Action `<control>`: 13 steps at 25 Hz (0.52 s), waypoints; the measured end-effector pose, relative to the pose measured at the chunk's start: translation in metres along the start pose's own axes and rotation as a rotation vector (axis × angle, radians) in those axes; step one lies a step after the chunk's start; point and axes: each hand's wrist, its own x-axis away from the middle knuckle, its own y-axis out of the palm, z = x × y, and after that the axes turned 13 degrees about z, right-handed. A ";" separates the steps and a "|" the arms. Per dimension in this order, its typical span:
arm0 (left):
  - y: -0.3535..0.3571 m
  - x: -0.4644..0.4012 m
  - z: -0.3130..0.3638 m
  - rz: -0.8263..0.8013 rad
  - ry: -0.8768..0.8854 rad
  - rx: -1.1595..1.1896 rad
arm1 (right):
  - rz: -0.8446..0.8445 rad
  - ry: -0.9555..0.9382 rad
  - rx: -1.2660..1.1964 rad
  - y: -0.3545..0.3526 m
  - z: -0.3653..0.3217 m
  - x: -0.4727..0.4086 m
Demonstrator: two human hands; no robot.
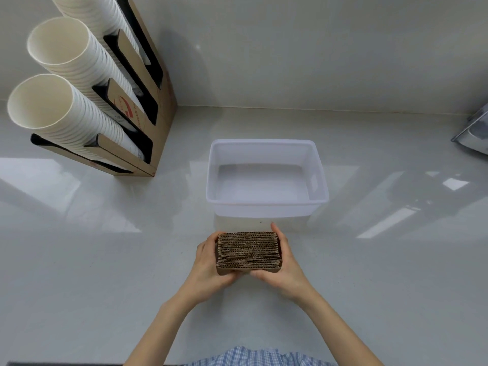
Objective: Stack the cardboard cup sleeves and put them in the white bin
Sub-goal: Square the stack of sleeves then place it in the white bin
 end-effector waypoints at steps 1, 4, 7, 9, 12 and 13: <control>0.002 0.000 -0.001 -0.012 -0.002 -0.008 | 0.009 0.007 -0.025 0.001 0.001 0.000; 0.006 -0.002 0.000 -0.024 0.018 0.013 | 0.059 0.025 -0.095 0.007 0.001 0.001; 0.005 -0.001 0.008 -0.020 0.014 0.091 | 0.075 0.017 -0.122 0.009 -0.001 -0.001; 0.005 -0.002 0.007 -0.028 0.027 0.096 | 0.073 0.011 -0.130 0.009 -0.001 -0.002; 0.004 -0.004 0.007 -0.036 0.030 0.085 | 0.057 -0.002 -0.092 0.007 0.001 -0.004; 0.004 -0.005 0.007 -0.044 0.032 0.080 | 0.045 -0.005 -0.063 0.007 0.001 -0.004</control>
